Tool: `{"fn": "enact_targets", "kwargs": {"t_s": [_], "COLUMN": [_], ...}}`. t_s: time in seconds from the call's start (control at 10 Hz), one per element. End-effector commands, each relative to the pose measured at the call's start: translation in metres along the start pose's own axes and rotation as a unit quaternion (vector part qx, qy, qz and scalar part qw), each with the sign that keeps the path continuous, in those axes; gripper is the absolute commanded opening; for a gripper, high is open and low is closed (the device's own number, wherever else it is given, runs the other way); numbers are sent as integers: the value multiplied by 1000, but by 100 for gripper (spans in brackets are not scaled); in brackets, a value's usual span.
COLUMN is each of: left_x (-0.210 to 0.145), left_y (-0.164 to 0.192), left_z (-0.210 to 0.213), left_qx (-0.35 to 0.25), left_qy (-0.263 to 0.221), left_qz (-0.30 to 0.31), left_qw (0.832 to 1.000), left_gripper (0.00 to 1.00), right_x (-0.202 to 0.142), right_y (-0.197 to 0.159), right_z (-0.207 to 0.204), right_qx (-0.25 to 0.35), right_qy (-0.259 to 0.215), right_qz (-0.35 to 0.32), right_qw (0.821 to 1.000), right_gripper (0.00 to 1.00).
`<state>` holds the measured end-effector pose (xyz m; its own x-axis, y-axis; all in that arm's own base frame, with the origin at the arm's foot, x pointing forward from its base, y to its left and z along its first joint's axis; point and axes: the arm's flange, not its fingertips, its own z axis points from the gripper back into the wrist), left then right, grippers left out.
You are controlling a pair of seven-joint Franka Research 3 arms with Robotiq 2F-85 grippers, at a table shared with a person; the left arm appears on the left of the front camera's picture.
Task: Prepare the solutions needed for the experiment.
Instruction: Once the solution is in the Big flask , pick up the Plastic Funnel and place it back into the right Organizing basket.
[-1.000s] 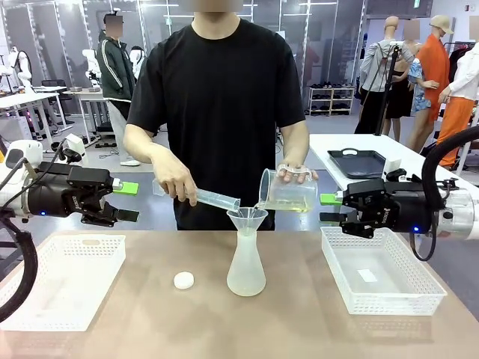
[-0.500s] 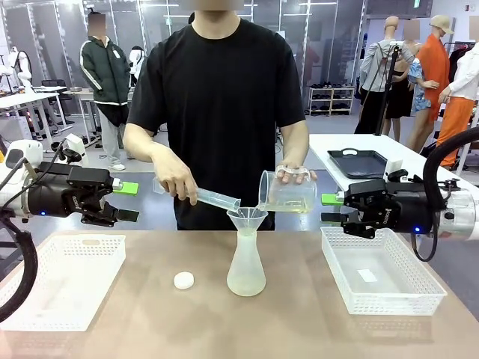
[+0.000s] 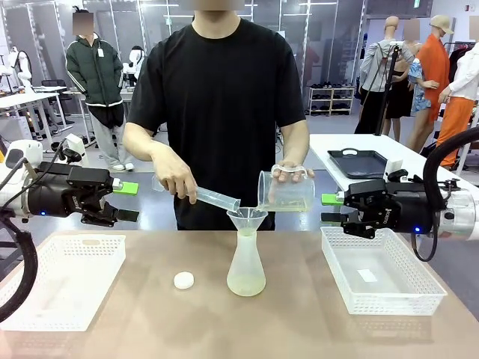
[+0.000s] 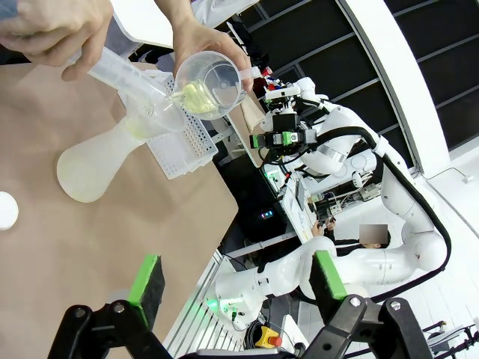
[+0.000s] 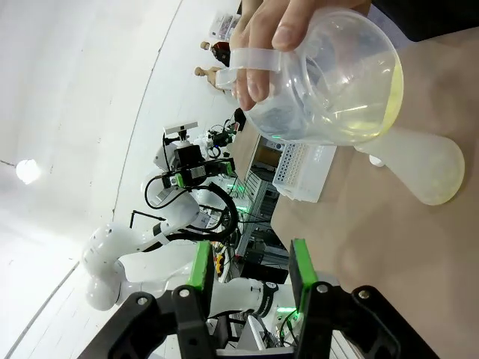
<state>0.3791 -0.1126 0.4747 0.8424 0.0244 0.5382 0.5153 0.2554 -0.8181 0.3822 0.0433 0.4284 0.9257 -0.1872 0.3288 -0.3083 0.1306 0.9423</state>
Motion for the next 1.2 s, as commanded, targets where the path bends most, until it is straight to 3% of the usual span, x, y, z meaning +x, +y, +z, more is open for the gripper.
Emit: {"fn": "enact_targets", "kwargs": {"t_s": [0.0, 1.1], "left_x": [2, 2], "left_y": [-2, -2], "left_z": [-2, -2], "left_qx": [-11, -11], "left_qy": [-8, -8], "left_qz": [9, 9], "left_qw": [1000, 1000], "left_gripper": [100, 100], "right_x": [0, 0], "right_y": [0, 0], "right_z": [1, 1], "right_qx": [3, 3], "right_qy": [-2, -2], "right_qz": [-1, -1], "right_qw": [1000, 1000], "right_gripper": [53, 53]}}
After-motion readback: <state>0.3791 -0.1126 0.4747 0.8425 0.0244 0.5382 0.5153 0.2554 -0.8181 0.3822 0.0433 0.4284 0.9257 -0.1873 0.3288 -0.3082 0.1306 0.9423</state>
